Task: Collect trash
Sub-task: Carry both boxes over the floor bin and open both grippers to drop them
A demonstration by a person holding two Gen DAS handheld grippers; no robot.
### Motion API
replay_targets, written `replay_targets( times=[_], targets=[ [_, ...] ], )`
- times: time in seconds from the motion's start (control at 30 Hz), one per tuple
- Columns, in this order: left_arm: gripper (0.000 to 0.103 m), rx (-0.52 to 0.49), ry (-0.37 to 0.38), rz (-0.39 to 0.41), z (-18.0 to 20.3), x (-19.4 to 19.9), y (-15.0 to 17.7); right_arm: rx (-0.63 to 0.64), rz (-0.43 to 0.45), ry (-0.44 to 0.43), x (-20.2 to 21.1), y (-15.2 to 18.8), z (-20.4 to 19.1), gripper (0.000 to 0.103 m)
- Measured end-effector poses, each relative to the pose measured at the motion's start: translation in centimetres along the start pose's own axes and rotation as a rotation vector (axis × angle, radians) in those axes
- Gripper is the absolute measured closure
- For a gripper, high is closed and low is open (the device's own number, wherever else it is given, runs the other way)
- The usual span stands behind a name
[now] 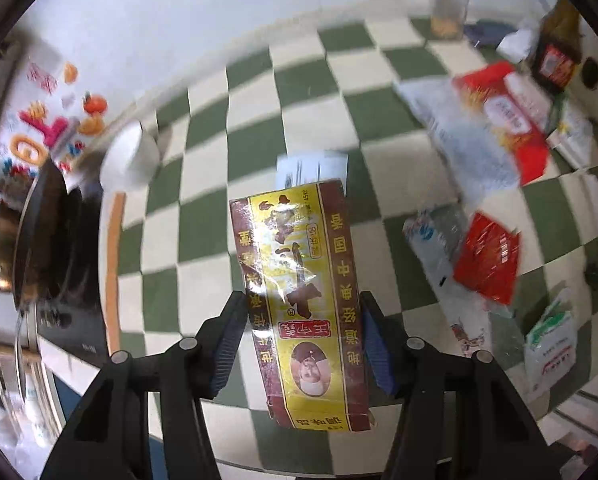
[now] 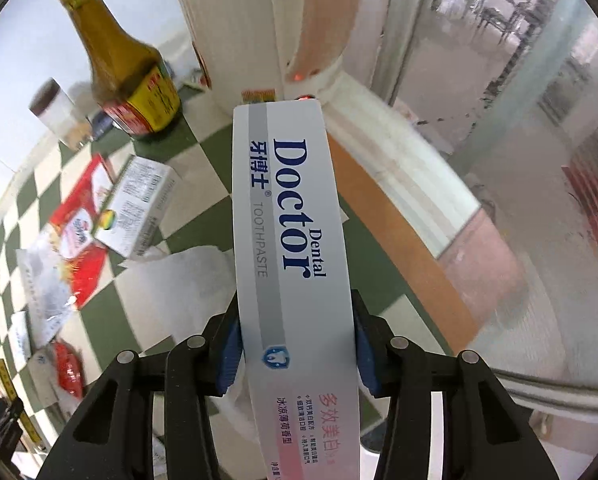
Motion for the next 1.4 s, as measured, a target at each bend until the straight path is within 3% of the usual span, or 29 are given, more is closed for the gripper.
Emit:
replay_targets(
  times=[0.17,0.3,0.4,0.5,0.63,0.73,0.8,0.97,1.13,1.27,1.4],
  targets=[
    [0.050,-0.075,0.074,0.120,0.2,3.4,-1.6,-0.095,0.049,0.029,3.8,2.9,1.5,0.054],
    [0.050,-0.156,0.175,0.197,2.2,6.0,-2.3,-0.195,0.074,0.077,7.0,7.6,3.6,0.054],
    [0.050,-0.245,0.289,0.240,5.9,8.5,-2.2,-0.305,0.075,0.120,9.6,12.5,6.2,0.054],
    [0.050,-0.368,0.415,0.280,11.1,11.7,-0.9,-0.415,0.074,0.168,11.9,17.9,9.7,0.054],
    [0.050,-0.545,0.591,0.274,20.1,16.2,3.3,-0.589,0.035,0.241,14.3,26.3,16.0,0.054],
    [0.050,-0.678,0.701,0.218,27.2,18.4,7.8,-0.725,-0.015,0.288,15.0,33.3,20.7,0.054],
    [0.050,-0.756,0.758,0.139,32.1,18.4,11.5,-0.798,-0.057,0.303,14.7,37.7,23.4,0.054],
    [0.050,-0.919,0.807,-0.069,44.0,13.4,22.3,-0.967,-0.179,0.263,8.5,49.4,29.9,0.054],
    [0.050,-1.036,0.814,-0.309,54.5,2.8,34.6,-1.063,-0.258,0.187,-2.3,58.6,34.2,0.054],
    [0.049,-1.148,0.773,-0.404,60.5,-5.1,43.2,-1.101,-0.315,0.128,-11.4,64.3,36.0,0.054],
    [0.044,-1.209,0.729,-0.459,63.6,-10.3,48.8,-1.097,-0.369,0.072,-18.6,68.3,36.7,0.052]
  ],
)
Point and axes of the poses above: each gripper's, at about its wrist camera, not at the fingertips, and x roughly against the way its jaws point, z to its right, y to its underside, the point moved 2 cm from there along -x, roughly the way its jaws point, and after that the axes turned 14 degrees about z, right-handed, at the moved point
